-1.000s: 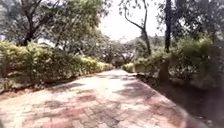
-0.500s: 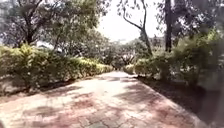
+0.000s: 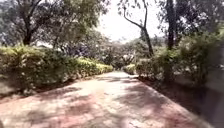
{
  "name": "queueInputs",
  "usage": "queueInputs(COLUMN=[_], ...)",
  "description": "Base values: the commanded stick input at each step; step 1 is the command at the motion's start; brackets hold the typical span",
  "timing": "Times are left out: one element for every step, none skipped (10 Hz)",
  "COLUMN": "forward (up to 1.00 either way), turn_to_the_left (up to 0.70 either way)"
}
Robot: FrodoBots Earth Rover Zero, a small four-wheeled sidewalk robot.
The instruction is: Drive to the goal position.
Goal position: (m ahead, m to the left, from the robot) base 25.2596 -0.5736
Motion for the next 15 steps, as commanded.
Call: queueInputs(forward=[0.5,0.5,0.5,0.5,0.5,0.5,0.5,0.5,0.5,0.5,0.5,0.5,0.5,0.5,0.5], turn_to_the_left=[0.0,0.0,0.0,0.0,0.0,0.0,0.0,0.0,0.0,0.0,0.0,0.0,0.0,0.0,0.0])
